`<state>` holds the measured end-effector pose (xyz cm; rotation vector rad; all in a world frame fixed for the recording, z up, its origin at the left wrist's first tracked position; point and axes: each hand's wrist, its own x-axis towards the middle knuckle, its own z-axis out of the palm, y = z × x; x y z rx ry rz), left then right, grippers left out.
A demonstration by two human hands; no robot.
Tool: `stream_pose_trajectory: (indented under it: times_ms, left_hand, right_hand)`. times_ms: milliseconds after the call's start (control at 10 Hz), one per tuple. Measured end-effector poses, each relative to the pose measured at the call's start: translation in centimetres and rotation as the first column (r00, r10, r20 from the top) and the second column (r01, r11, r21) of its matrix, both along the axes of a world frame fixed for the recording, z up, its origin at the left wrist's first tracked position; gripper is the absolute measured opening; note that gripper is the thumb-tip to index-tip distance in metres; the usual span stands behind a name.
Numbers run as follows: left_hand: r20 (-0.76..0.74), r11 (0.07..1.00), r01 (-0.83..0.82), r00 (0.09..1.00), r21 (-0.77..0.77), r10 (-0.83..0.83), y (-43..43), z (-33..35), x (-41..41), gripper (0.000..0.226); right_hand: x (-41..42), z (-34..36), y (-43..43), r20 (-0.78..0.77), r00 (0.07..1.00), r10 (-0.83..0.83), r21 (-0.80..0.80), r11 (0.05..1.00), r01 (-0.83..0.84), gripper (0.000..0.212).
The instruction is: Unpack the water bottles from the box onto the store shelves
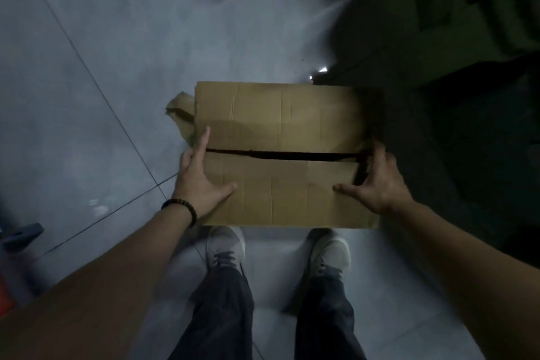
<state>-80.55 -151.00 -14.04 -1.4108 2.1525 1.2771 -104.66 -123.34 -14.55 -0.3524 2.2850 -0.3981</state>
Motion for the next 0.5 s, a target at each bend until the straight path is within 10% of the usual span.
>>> stream_pose_trajectory:
  times_ms: [200,500]
  left_hand:
    - [0.118,0.99,0.093,0.987,0.103,-0.105,0.2,-2.1,0.0,0.14]
    - [0.108,0.999,0.017,0.994,-0.047,-0.012,-1.1,2.6,-3.1,0.09]
  right_hand:
    - [1.1,-2.3,0.1,-0.038,0.998,-0.051,0.017,0.999,0.052,0.134]
    - [-0.1,3.6,-2.9,-0.192,0.975,-0.109,-0.039,0.994,0.104,0.083]
